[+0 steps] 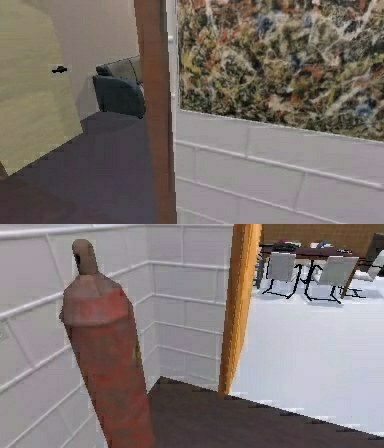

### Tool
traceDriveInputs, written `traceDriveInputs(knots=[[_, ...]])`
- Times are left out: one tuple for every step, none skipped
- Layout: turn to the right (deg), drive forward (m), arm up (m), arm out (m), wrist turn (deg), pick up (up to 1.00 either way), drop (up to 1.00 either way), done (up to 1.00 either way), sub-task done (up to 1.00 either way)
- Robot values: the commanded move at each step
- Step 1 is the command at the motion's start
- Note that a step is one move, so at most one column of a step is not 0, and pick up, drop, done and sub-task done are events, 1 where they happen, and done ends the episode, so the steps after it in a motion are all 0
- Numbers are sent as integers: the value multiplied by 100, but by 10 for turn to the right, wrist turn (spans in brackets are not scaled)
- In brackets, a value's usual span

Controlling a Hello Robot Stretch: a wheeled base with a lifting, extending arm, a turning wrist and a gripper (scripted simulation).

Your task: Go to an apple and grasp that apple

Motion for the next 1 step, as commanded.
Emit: traceDriveInputs(knots=[[0,5,0,0,0,0,0,0,0]])
